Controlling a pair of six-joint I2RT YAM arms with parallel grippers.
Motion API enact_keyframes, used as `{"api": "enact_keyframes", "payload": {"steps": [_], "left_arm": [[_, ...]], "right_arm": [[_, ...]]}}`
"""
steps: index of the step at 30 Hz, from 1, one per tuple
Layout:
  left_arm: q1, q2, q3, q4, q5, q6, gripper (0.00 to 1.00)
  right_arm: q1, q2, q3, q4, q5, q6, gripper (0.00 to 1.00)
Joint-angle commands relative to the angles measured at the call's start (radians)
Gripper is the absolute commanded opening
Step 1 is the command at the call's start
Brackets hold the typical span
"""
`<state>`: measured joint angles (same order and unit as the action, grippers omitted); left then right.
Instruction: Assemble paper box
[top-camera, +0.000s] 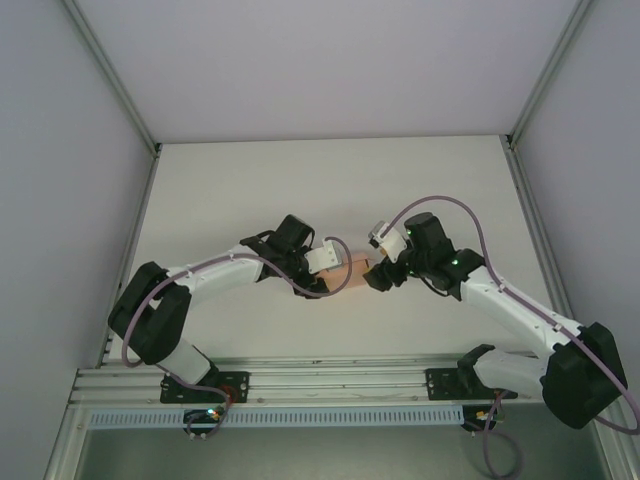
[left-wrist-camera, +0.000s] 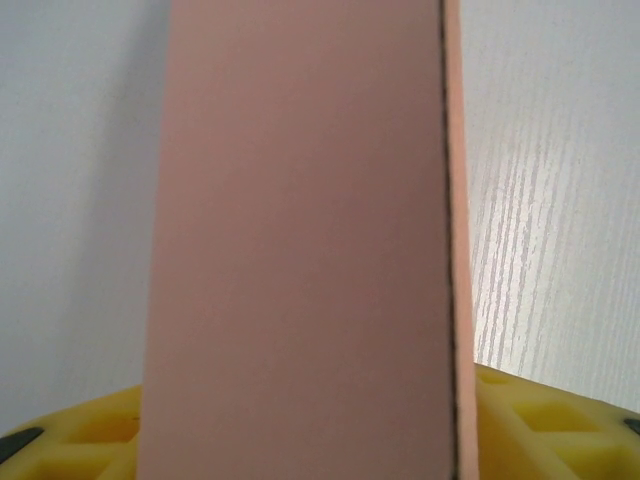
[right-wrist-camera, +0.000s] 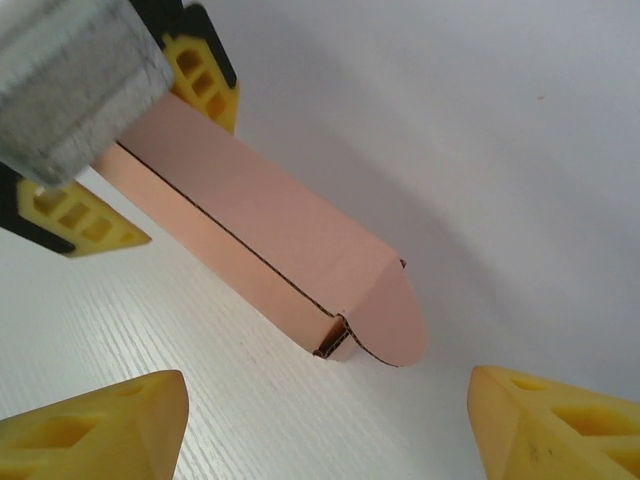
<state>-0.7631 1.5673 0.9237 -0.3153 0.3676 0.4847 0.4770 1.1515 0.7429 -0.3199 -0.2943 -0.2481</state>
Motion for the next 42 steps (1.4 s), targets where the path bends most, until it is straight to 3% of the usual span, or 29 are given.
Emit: {"api": "enact_keyframes", "payload": {"steps": [1, 4, 8, 12, 14, 16, 23, 28, 36, 42], "left_arm": [[0.007, 0.006, 0.027, -0.049, 0.042, -0.006, 0.60], [0.007, 0.009, 0.036, -0.056, 0.053, -0.005, 0.61], [0.008, 0.010, 0.044, -0.063, 0.054, -0.005, 0.61], [0.006, 0.010, 0.051, -0.075, 0.056, 0.003, 0.61], [0.006, 0.015, 0.056, -0.080, 0.050, 0.005, 0.61], [0.007, 0.020, 0.064, -0.087, 0.048, 0.008, 0.61], [0.004, 0.031, 0.078, -0.093, 0.038, 0.009, 0.61], [-0.003, 0.042, 0.093, -0.102, 0.006, 0.001, 0.61], [-0.028, 0.053, 0.109, -0.104, -0.046, -0.005, 0.59], [-0.030, 0.053, 0.107, -0.088, -0.039, -0.006, 0.59]], "right_arm": [[0.006, 0.031, 0.005, 0.017, 0.018, -0.049, 0.71], [0.002, 0.066, 0.009, 0.090, 0.010, -0.050, 0.61], [0.003, 0.131, 0.049, 0.104, -0.039, -0.049, 0.55], [0.002, 0.165, 0.072, 0.113, -0.029, -0.040, 0.35], [0.003, 0.163, 0.078, 0.111, -0.044, -0.026, 0.32], [0.003, 0.153, 0.085, 0.097, -0.067, -0.016, 0.30], [0.003, 0.161, 0.191, -0.093, -0.084, 0.092, 0.05], [0.003, 0.219, 0.283, -0.241, -0.080, 0.206, 0.00], [0.009, 0.275, 0.335, -0.298, -0.109, 0.444, 0.00], [0.021, 0.251, 0.246, -0.190, -0.040, 0.459, 0.00]]}}
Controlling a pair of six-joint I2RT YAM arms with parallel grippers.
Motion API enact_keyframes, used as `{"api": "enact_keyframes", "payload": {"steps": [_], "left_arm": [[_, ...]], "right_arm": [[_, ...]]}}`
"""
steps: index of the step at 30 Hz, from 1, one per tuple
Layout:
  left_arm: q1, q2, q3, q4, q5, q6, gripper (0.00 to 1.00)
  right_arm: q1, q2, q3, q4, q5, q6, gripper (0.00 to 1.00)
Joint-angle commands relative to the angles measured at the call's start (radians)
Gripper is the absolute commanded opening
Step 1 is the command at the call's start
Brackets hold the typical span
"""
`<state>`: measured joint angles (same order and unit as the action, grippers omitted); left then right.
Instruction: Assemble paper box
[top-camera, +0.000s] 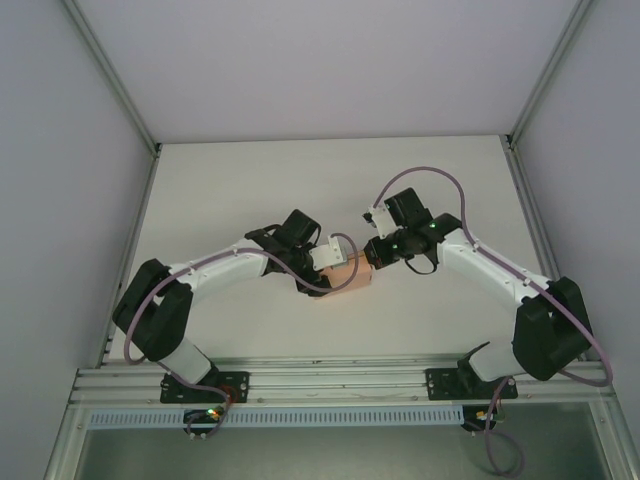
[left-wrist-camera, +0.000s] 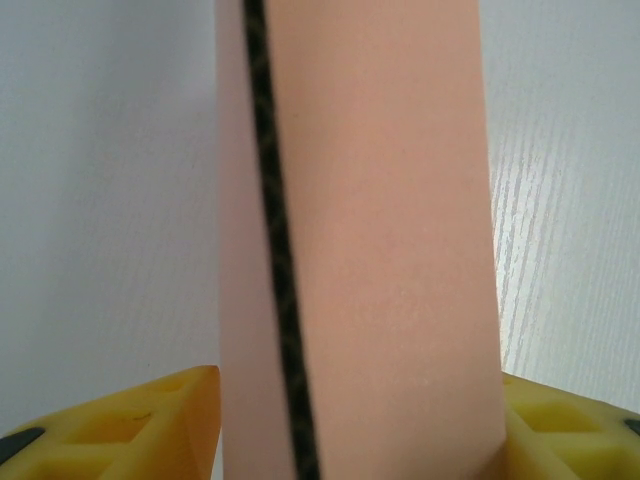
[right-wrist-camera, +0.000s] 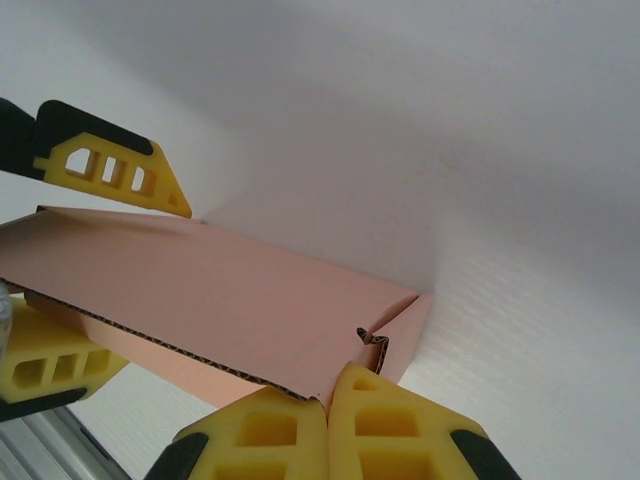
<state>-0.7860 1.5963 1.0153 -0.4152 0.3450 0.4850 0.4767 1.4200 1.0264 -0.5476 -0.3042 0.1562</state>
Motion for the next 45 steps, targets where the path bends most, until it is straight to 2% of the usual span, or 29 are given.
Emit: {"api": "enact_keyframes", "payload": {"steps": [1, 12, 15, 19, 25, 31, 32, 33, 35, 37, 38, 40, 43, 45], "left_arm": [[-0.007, 0.023, 0.017, 0.012, -0.017, -0.008, 0.59], [-0.007, 0.025, 0.019, 0.007, -0.021, -0.013, 0.60], [-0.007, 0.025, 0.024, 0.006, -0.030, -0.015, 0.60], [-0.006, 0.025, 0.025, -0.002, -0.028, -0.011, 0.60], [-0.006, 0.025, 0.025, -0.010, -0.025, -0.012, 0.59], [-0.007, 0.019, 0.020, 0.012, -0.035, -0.028, 0.61], [-0.006, 0.016, 0.019, 0.020, -0.038, -0.035, 0.62], [-0.007, 0.012, 0.019, 0.026, -0.044, -0.040, 0.68], [-0.007, 0.003, 0.020, 0.032, -0.053, -0.049, 0.70], [-0.007, -0.014, 0.022, 0.040, -0.070, -0.064, 0.84], [-0.007, -0.024, 0.022, 0.042, -0.076, -0.072, 0.86], [-0.008, -0.053, 0.014, 0.052, -0.089, -0.092, 1.00], [-0.013, -0.115, -0.019, 0.092, -0.115, -0.138, 1.00], [-0.022, -0.171, -0.049, 0.129, -0.177, -0.199, 1.00]], "right_arm": [[0.021, -0.018, -0.056, 0.059, -0.013, 0.053, 0.00], [0.054, -0.156, -0.310, 0.299, 0.140, -0.019, 0.00], [0.060, -0.162, -0.302, 0.281, 0.172, -0.045, 0.00], [0.114, -0.162, -0.275, 0.255, 0.284, -0.111, 0.00], [0.141, -0.137, -0.214, 0.225, 0.351, -0.149, 0.00], [0.168, -0.113, -0.215, 0.250, 0.366, -0.064, 0.00], [0.177, -0.112, -0.226, 0.262, 0.367, -0.050, 0.00], [0.185, -0.112, -0.231, 0.268, 0.373, -0.033, 0.00], [0.196, -0.109, -0.231, 0.263, 0.392, -0.005, 0.00], [0.205, -0.104, -0.227, 0.250, 0.416, 0.007, 0.00], [0.209, -0.102, -0.225, 0.244, 0.430, 0.017, 0.00], [0.212, -0.100, -0.217, 0.229, 0.441, 0.033, 0.00], [0.218, -0.098, -0.210, 0.221, 0.473, 0.075, 0.00], [0.227, -0.094, -0.208, 0.221, 0.493, 0.097, 0.00]]}}
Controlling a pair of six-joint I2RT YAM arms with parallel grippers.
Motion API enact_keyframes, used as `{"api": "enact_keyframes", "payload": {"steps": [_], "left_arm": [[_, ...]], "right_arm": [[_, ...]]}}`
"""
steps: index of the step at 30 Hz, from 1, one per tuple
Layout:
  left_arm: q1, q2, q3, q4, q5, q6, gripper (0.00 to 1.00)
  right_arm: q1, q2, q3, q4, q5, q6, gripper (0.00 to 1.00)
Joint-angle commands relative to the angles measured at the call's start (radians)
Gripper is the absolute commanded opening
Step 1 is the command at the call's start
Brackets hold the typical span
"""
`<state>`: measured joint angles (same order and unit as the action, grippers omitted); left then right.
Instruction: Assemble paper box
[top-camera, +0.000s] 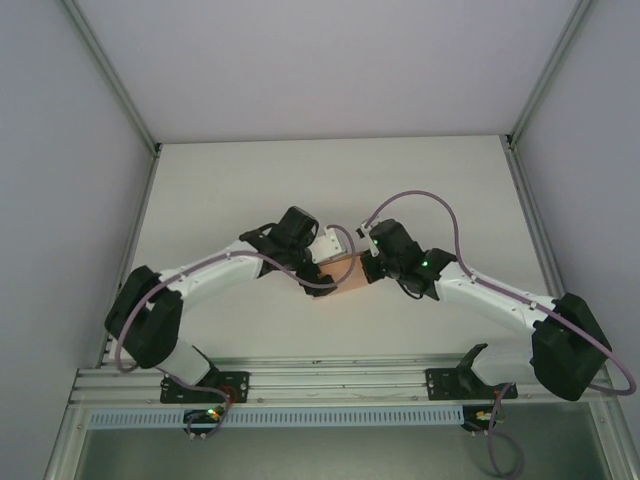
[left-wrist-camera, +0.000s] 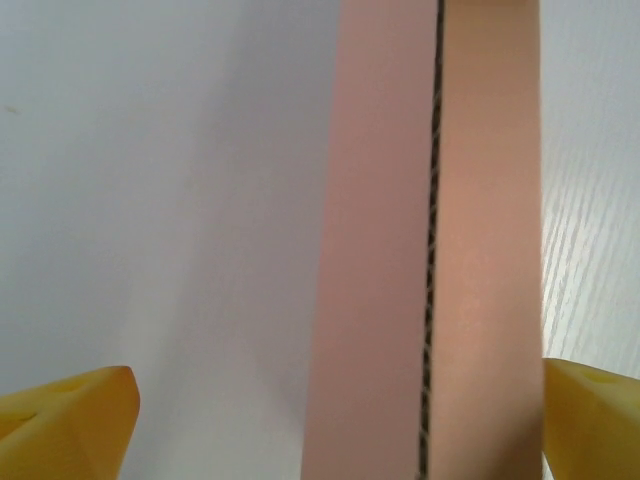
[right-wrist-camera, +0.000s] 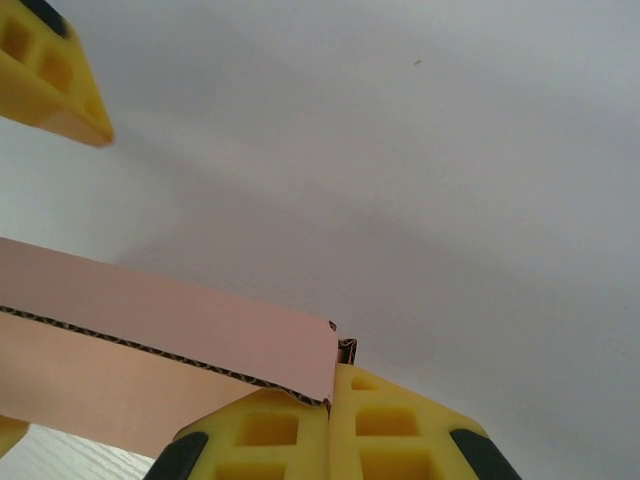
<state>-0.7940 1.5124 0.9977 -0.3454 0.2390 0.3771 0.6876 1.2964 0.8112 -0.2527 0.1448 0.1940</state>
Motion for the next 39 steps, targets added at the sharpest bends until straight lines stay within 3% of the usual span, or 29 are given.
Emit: {"api": "enact_keyframes", "payload": {"steps": [1, 8, 15, 19, 24, 39], "left_arm": [[-0.018, -0.115, -0.044, 0.074, -0.107, -0.127, 1.00], [-0.026, -0.326, -0.103, -0.008, -0.322, -0.455, 1.00], [-0.021, -0.411, -0.182, -0.043, -0.324, -0.650, 0.99], [0.053, -0.376, -0.179, 0.004, -0.267, -0.807, 0.99], [0.162, -0.341, -0.190, 0.081, -0.106, -0.959, 0.99], [0.193, -0.310, -0.304, 0.124, 0.031, -1.105, 0.73]], "right_arm": [[0.018, 0.034, 0.009, -0.077, 0.057, 0.077, 0.00], [0.052, 0.069, 0.017, -0.094, 0.139, 0.186, 0.00], [0.138, 0.067, 0.018, -0.077, 0.240, 0.225, 0.00], [0.167, 0.056, -0.044, 0.011, 0.264, 0.211, 0.00], [0.186, 0.055, -0.115, 0.106, 0.304, 0.184, 0.00], [0.224, 0.039, -0.155, 0.152, 0.347, 0.173, 0.00]]}}
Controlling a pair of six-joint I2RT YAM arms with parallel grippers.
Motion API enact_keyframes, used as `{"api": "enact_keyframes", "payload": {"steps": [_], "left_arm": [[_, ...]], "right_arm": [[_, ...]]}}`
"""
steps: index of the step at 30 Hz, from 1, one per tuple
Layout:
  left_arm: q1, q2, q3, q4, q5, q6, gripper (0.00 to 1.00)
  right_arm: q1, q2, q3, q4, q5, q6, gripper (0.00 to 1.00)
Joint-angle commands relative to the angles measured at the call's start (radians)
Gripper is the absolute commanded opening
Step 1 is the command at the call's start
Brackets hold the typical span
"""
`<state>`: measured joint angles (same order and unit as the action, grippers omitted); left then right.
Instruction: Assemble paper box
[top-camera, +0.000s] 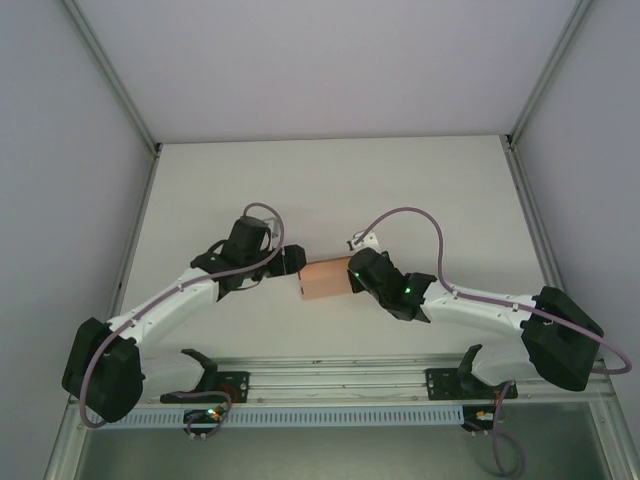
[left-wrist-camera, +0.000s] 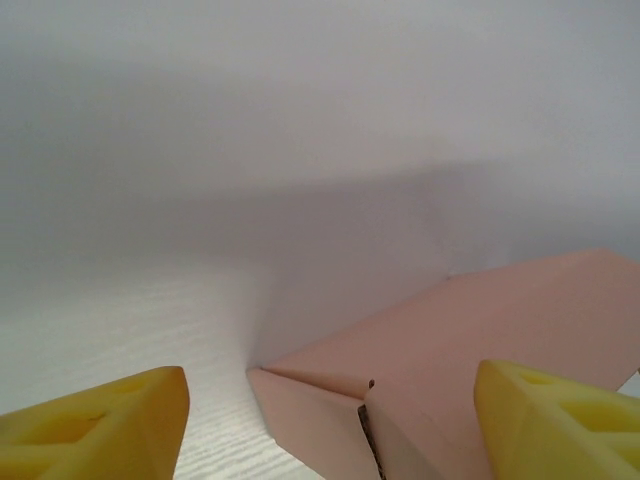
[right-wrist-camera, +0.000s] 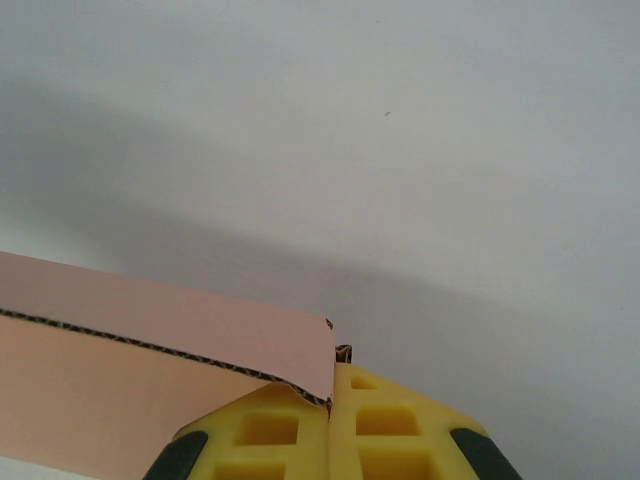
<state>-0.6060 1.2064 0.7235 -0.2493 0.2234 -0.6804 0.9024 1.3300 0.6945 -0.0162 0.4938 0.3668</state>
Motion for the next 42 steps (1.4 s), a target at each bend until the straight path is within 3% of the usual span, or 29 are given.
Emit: {"api": "enact_keyframes", "payload": {"steps": [1, 7, 10, 16, 20, 25, 28, 32, 35, 42], "left_arm": [[0.005, -0.001, -0.044, 0.049, 0.065, -0.058, 0.71], [0.005, 0.038, -0.129, 0.174, 0.141, -0.068, 0.58], [0.006, 0.056, -0.160, 0.224, 0.162, -0.071, 0.51], [0.005, 0.079, -0.177, 0.250, 0.165, -0.071, 0.45], [0.005, 0.087, -0.181, 0.256, 0.174, -0.071, 0.43], [0.003, 0.085, -0.189, 0.251, 0.170, -0.064, 0.42], [0.001, 0.081, -0.195, 0.249, 0.153, -0.062, 0.42], [-0.009, 0.082, -0.194, 0.255, 0.140, -0.049, 0.42], [-0.023, 0.085, -0.188, 0.254, 0.125, -0.028, 0.42], [-0.032, 0.091, -0.190, 0.255, 0.110, 0.010, 0.42]], "right_arm": [[0.009, 0.006, -0.039, -0.087, -0.002, 0.004, 0.00], [0.014, 0.000, -0.049, -0.082, -0.019, 0.018, 0.00], [0.016, -0.021, -0.061, -0.081, -0.063, 0.011, 0.06], [0.015, -0.111, -0.092, -0.103, -0.148, -0.024, 0.24], [0.013, -0.188, -0.093, -0.143, -0.215, -0.087, 0.42], [-0.009, -0.280, -0.101, -0.161, -0.271, -0.115, 0.59], [-0.037, -0.321, -0.106, -0.143, -0.345, -0.124, 0.76], [-0.065, -0.355, -0.112, -0.099, -0.432, -0.138, 0.82], [-0.089, -0.367, -0.112, -0.075, -0.429, -0.113, 0.84], [-0.207, -0.281, -0.099, -0.045, -0.428, 0.033, 0.77]]}}
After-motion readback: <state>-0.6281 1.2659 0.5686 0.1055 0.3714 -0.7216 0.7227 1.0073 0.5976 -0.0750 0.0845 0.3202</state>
